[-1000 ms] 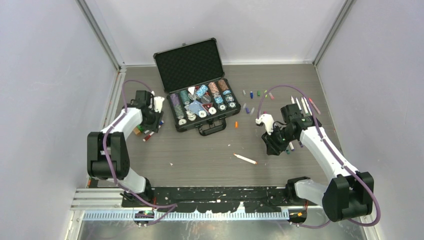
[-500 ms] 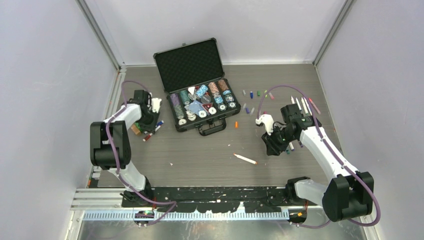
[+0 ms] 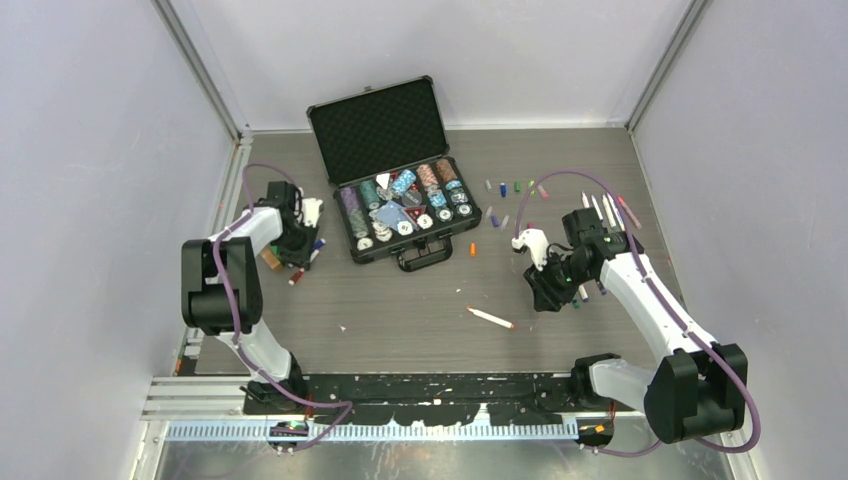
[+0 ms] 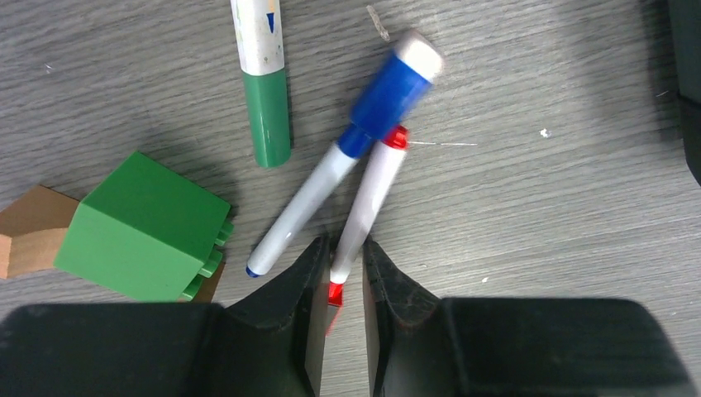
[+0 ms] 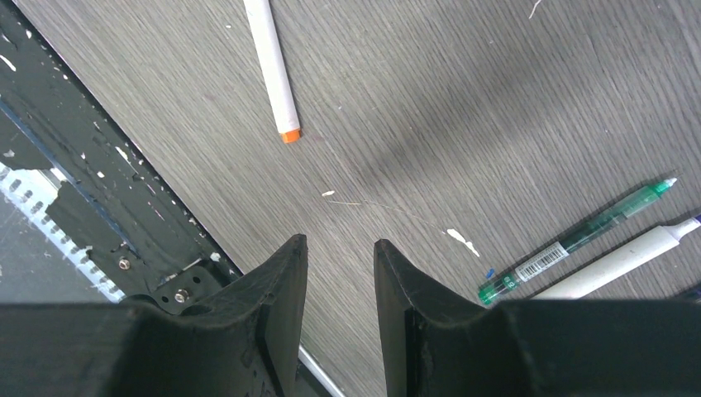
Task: Open the pen caps
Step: Pick up the pen from the center of the board.
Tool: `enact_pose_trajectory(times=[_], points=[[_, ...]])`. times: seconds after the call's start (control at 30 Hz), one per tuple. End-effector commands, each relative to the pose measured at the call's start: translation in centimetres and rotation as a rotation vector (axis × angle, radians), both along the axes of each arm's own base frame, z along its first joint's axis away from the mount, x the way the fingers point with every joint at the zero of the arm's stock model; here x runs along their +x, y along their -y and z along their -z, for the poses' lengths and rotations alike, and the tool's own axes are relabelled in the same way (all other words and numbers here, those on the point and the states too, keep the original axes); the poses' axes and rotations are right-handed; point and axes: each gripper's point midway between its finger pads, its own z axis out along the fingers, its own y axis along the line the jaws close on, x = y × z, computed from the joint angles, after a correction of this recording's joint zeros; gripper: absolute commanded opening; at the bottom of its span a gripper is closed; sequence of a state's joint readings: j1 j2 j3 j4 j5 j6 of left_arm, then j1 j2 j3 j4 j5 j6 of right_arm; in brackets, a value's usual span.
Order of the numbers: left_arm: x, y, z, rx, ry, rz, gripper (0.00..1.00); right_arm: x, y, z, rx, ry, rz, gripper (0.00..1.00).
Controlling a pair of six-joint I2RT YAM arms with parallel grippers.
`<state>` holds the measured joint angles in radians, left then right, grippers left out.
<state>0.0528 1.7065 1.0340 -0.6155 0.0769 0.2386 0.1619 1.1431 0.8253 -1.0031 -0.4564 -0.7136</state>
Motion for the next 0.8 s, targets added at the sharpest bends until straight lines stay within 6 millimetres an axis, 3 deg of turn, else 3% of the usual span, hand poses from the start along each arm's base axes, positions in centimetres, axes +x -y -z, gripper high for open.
enact_pose_trajectory(times=[0.0,0.1,0.23,0.43,0.57,0.77], points=[[0.1,0.4,-0.1,-0.037,-0.01,-0.005,0.21,0.4,-0.2,-0.9,0.022,0.041,-0.015,0.41],[0.0,0.6,-0.1,-0.044,-0.014,-0.006,0.16,0.4,-0.2,-0.9,0.022,0.041,-0.015,0.41],[-0.3,1.0,-0.6,-0.058,-0.007,-0.006,0.02,0.5,-0.1,-1.0,0.02,0.047,-0.011,0.41],[-0.6,3.0,-3.1,-0.091,0.064,0.056,0.0,0.4,-0.1,-1.1,0.023,0.049,-0.011,0.41],[-0.3,4.7,-6.5,-0.178,0.165,0.053,0.0,0.4,-0.2,-1.2,0.025,0.047,-0.013,0.41],[-1.5,9.3,-14.3,-0.458,0.373,0.049,0.0,-0.3,-1.5,-2.7,0.109,0.062,-0.067,0.41]])
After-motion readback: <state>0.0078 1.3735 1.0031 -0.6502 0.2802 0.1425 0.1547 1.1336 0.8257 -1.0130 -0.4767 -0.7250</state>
